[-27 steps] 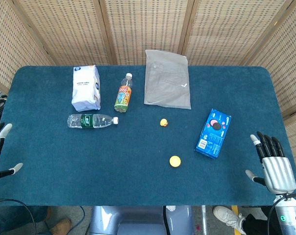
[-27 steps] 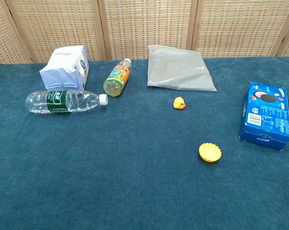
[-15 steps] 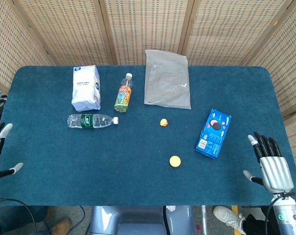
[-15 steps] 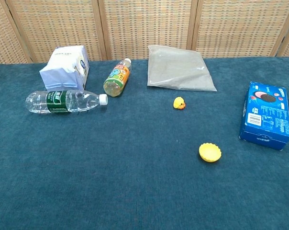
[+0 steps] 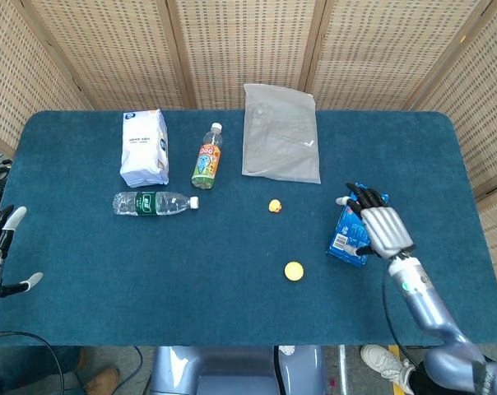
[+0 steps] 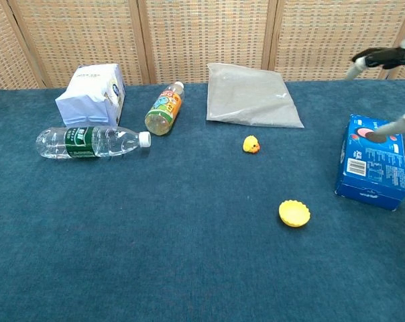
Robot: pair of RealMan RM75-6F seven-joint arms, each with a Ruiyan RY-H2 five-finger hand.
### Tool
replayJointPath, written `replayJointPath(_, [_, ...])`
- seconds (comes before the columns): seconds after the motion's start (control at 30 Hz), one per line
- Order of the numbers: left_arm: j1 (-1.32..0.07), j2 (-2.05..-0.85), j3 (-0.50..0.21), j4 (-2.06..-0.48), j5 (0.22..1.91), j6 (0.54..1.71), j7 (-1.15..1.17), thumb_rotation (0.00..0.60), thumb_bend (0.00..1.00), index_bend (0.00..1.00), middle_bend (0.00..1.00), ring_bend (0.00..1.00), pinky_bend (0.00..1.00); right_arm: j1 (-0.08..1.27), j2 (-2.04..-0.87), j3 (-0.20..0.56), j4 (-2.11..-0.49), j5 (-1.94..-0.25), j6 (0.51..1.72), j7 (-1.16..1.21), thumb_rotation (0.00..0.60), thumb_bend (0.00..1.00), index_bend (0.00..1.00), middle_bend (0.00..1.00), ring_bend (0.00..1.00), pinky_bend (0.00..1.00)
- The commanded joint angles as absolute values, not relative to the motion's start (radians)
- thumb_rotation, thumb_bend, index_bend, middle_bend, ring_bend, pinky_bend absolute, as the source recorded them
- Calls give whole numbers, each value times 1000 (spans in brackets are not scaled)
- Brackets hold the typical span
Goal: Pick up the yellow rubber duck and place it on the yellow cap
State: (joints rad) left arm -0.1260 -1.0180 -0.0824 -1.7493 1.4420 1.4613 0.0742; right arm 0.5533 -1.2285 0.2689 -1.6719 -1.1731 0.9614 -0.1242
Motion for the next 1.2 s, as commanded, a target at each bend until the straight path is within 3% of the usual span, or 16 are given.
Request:
replayJointPath(0.03, [-128, -1019, -85, -1744, 1431, 1455, 71, 600, 10, 0, 0, 0, 0, 712, -1378, 346, -1545, -1000, 853, -205, 600, 0, 217, 0, 0, 0])
replayJointPath(0.23, [-140, -1026, -94, -1723, 1388, 1419, 70, 600, 10, 0, 0, 0, 0, 879, -1602, 373, -1301, -796, 812, -331, 600, 0, 265, 0, 0, 0])
replayJointPath(0.57, [-163, -1042, -108, -1708, 1334, 1376, 95, 600, 11, 0, 0, 0, 0, 1006, -1813, 374, -1050, -669, 774, -393, 600, 115, 349, 0, 0, 0])
replayJointPath(1.2, [-169, -1041, -108, -1700, 1323, 1365, 84, 600, 10, 0, 0, 0, 0, 1056, -1927, 379, -821, -636, 736, -430, 600, 210, 400, 0, 0, 0])
